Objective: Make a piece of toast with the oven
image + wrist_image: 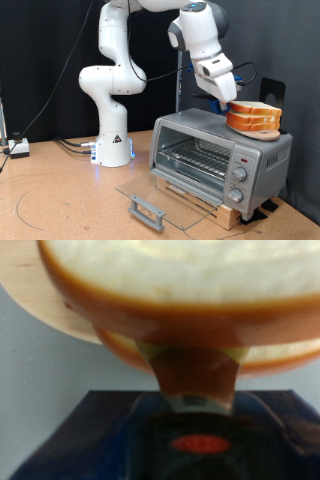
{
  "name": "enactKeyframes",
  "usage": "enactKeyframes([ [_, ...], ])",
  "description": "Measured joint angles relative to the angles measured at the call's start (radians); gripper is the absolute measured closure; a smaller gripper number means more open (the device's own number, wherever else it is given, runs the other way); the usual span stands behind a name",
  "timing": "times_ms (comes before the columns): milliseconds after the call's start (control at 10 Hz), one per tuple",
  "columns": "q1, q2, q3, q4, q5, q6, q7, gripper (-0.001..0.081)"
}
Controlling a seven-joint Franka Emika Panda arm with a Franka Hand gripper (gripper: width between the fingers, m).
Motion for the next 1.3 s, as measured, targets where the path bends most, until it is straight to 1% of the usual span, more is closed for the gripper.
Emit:
enactKeyframes([
  [100, 0.000, 0.002, 0.001, 0.000, 0.020, 0.019, -0.001, 0.0411],
  [300, 0.001, -0.001, -0.006, -0.003, 0.083, 0.048, -0.036, 0.0411],
  [600, 0.001, -0.022, -0.043, -0.009, 0.136, 0.037, -0.087, 0.0411],
  [800, 0.000, -0.043, -0.078, -0.010, 0.141, -0.016, -0.116, 0.0411],
  [1000, -0.007, -0.064, -0.101, -0.010, 0.085, -0.091, -0.123, 0.0411],
  [1200, -0.009, -0.063, -0.104, -0.018, 0.095, -0.078, -0.124, 0.0411],
  [1300, -0.016, -0.064, -0.122, -0.030, 0.095, -0.068, -0.128, 0.0411],
])
